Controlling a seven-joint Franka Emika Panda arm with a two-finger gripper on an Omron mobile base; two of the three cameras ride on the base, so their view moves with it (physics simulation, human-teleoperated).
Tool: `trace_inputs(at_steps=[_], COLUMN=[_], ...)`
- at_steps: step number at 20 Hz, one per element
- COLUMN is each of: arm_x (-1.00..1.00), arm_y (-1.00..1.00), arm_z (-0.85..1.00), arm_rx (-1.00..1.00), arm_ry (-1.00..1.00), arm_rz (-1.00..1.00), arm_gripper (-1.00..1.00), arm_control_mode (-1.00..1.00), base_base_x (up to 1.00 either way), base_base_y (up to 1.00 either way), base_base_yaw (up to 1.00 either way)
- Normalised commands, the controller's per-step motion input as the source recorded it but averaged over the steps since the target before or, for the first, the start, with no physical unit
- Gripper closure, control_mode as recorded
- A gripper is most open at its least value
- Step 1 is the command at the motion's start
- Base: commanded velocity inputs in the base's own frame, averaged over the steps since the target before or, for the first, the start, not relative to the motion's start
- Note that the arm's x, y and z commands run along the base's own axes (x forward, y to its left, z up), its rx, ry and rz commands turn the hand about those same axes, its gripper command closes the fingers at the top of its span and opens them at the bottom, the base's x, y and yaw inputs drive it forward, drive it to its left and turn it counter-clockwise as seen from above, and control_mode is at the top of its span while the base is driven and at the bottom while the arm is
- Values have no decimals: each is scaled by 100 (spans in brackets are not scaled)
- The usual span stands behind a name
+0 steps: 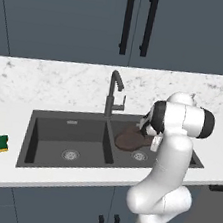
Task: Pick the pan and sponge and place them into the sink. Then turn on the water.
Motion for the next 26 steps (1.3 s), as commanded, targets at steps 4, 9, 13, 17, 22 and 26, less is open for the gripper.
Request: trace_inputs(at_steps=[4, 9, 13, 17, 22, 26], arm_x=[17, 13, 14, 18, 11, 0], arm_y=[3, 0, 2, 5, 7, 3], arm_z=[-29, -34, -34, -31, -32, -39], arm_rx=[-4, -4, -6, -6, -6, -4], arm_ry=[6, 4, 3, 3, 5, 12], arm_rz=[0, 0, 0, 0, 0, 0], arm_gripper=[100, 100, 100, 100, 100, 100], arm_control_mode=[-100, -100, -100, -100, -100, -100], base_base_x=[0, 0, 0, 0, 0, 0], base_base_y=[0, 0, 0, 0, 0, 0], base_base_yaw=[0, 0, 0, 0, 0, 0])
